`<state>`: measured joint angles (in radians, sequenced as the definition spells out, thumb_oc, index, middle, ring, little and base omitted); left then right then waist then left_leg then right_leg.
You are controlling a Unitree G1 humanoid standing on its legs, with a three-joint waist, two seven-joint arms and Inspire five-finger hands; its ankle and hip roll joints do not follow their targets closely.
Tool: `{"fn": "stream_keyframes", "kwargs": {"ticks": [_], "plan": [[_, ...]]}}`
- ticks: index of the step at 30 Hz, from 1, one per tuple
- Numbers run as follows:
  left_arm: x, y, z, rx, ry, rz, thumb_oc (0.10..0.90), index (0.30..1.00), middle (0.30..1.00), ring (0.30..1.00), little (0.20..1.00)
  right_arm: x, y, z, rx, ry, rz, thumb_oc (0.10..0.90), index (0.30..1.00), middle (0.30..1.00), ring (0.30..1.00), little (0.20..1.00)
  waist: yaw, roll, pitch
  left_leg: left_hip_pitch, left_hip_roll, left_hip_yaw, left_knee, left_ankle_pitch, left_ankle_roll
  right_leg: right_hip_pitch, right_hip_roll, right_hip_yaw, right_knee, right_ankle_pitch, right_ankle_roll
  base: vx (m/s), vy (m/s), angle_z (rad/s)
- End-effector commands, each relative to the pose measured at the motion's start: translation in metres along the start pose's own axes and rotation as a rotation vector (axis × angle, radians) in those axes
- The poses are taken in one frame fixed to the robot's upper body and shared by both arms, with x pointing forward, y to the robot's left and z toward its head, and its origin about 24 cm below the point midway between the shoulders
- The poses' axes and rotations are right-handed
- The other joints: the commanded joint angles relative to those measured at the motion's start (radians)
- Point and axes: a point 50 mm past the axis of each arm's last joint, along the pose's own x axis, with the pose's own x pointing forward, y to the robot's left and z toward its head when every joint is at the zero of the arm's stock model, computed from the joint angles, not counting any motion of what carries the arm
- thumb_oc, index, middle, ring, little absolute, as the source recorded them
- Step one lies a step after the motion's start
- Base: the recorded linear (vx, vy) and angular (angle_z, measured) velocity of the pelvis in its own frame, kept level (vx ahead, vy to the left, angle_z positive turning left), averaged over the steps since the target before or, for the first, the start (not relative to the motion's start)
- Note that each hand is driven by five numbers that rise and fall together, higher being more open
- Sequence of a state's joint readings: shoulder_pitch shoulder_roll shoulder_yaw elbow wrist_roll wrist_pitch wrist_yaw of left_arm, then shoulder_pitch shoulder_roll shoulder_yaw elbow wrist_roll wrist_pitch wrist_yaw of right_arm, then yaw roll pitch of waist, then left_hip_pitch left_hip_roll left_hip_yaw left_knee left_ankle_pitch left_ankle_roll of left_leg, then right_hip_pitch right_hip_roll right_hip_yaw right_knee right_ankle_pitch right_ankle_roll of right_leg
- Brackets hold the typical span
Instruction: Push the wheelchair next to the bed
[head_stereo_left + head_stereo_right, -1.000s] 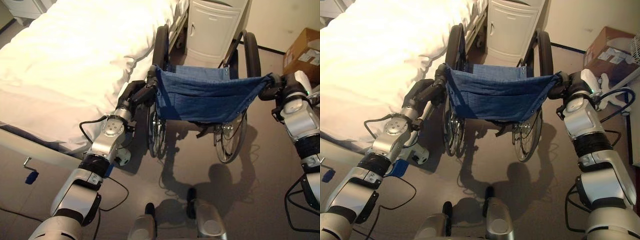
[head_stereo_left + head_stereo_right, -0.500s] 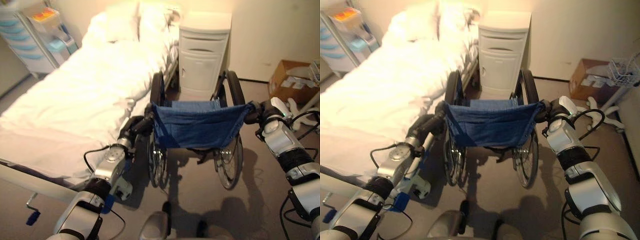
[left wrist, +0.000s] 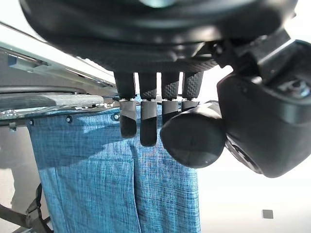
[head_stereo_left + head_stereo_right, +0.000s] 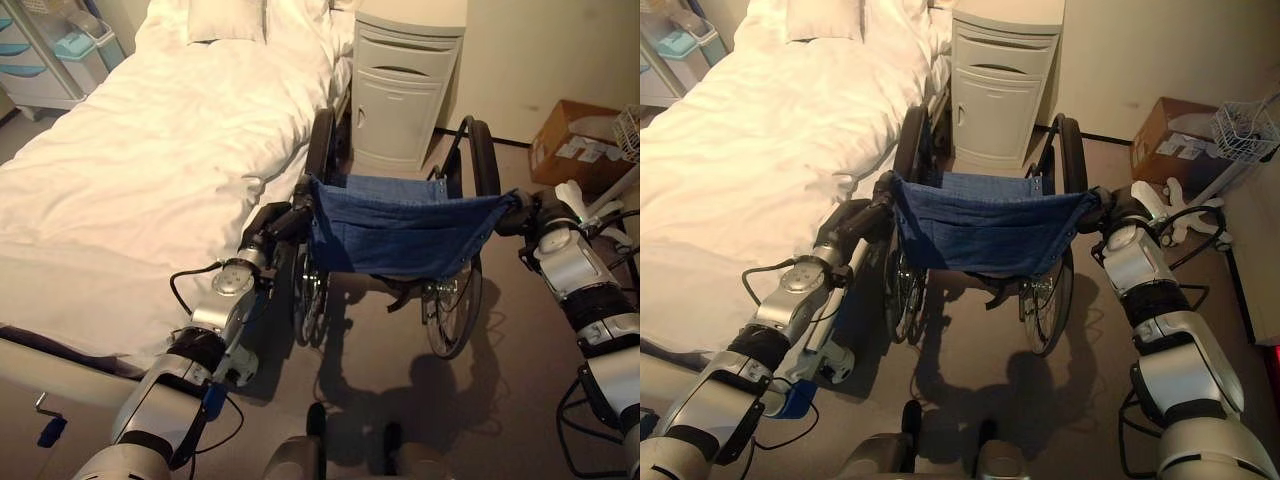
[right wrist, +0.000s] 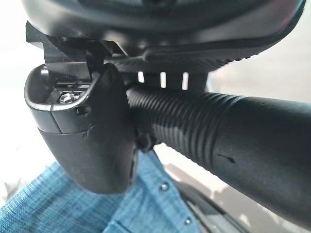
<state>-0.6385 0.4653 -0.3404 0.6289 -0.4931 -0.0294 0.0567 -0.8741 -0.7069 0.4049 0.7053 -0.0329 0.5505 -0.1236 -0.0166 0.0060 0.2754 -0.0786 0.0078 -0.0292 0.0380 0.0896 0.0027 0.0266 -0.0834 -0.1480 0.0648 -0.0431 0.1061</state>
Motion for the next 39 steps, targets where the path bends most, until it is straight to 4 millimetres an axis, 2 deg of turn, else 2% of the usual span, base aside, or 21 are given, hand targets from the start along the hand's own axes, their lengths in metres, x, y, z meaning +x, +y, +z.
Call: {"fn": "stream_keyframes", "kwargs": {"ticks": [1, 5, 15, 23, 27, 31, 36, 39], "plan": [[0.015, 0.013, 0.043, 0.022, -0.097, 0.058, 0.800, 0.900, 0.900, 0.900, 0.900, -0.023, 0.060, 0.069, 0.056, -0.269, 0.295, 0.800, 0.900, 0.900, 0.900, 0.900, 0.073, -0.015, 0.080, -0.008, -0.005, 0.006, 0.075, -0.064, -0.027, -0.033, -0.031, 0.050, 0.067, 0.032, -0.015, -0.02, 0.002, 0.03], [0.014, 0.011, 0.041, 0.022, -0.097, 0.034, 0.800, 0.900, 0.900, 0.900, 0.900, -0.023, 0.057, 0.070, 0.069, -0.266, 0.270, 0.800, 0.900, 0.900, 0.900, 0.900, 0.070, -0.014, 0.087, -0.006, -0.005, 0.007, 0.071, -0.065, -0.024, -0.039, -0.029, 0.056, 0.069, 0.031, -0.015, 0.00, 0.000, 0.00], [0.007, 0.012, 0.037, 0.011, -0.113, 0.028, 0.800, 0.900, 0.900, 0.900, 0.900, -0.023, 0.053, 0.055, 0.088, -0.210, 0.241, 0.800, 0.900, 0.900, 0.900, 0.900, 0.064, -0.017, 0.084, 0.014, -0.002, 0.013, 0.057, -0.070, -0.019, -0.037, -0.025, 0.057, 0.066, 0.030, -0.016, 0.00, 0.000, 0.00], [0.000, 0.021, 0.040, -0.048, -0.158, 0.034, 0.800, 0.900, 0.900, 0.900, 0.900, -0.025, 0.048, 0.052, 0.170, -0.200, 0.268, 0.800, 0.900, 0.900, 0.900, 0.900, 0.059, -0.019, 0.067, 0.039, 0.002, 0.015, 0.046, -0.076, -0.019, -0.025, -0.022, 0.059, 0.063, 0.025, -0.018, 0.00, 0.000, 0.00], [-0.005, 0.023, 0.042, -0.052, -0.171, 0.002, 0.800, 0.900, 0.900, 0.900, 0.900, -0.027, 0.039, 0.053, 0.217, -0.224, 0.249, 0.800, 0.900, 0.900, 0.900, 0.900, 0.057, -0.020, 0.056, 0.053, 0.003, 0.015, 0.037, -0.079, -0.017, -0.019, -0.019, 0.061, 0.061, 0.022, -0.018, 0.00, 0.000, 0.00], [-0.010, 0.028, 0.039, -0.140, -0.154, -0.019, 0.800, 0.900, 0.900, 0.900, 0.900, -0.028, 0.028, 0.051, 0.293, -0.247, 0.259, 0.800, 0.900, 0.900, 0.900, 0.900, 0.052, -0.021, 0.034, 0.080, 0.006, 0.016, 0.018, -0.081, -0.018, -0.003, -0.016, 0.062, 0.052, 0.024, -0.016, 0.04, 0.019, 0.00], [-0.016, 0.034, 0.026, -0.324, -0.066, -0.101, 0.800, 0.900, 0.900, 0.900, 0.900, -0.026, 0.020, 0.037, 0.466, -0.191, 0.333, 0.800, 0.900, 0.900, 0.900, 0.900, 0.045, -0.022, -0.023, 0.125, 0.014, 0.022, -0.015, -0.074, -0.025, 0.027, -0.013, 0.057, 0.036, 0.030, -0.011, 0.10, 0.020, -0.02], [-0.015, 0.043, 0.027, -0.395, -0.054, -0.098, 0.800, 0.900, 0.900, 0.900, 0.900, -0.022, 0.011, 0.034, 0.552, -0.188, 0.327, 0.800, 0.900, 0.900, 0.900, 0.900, 0.043, -0.019, -0.046, 0.144, 0.014, 0.030, -0.030, -0.074, -0.028, 0.043, -0.013, 0.050, 0.022, 0.031, -0.010, 0.07, 0.023, 0.05]]}}
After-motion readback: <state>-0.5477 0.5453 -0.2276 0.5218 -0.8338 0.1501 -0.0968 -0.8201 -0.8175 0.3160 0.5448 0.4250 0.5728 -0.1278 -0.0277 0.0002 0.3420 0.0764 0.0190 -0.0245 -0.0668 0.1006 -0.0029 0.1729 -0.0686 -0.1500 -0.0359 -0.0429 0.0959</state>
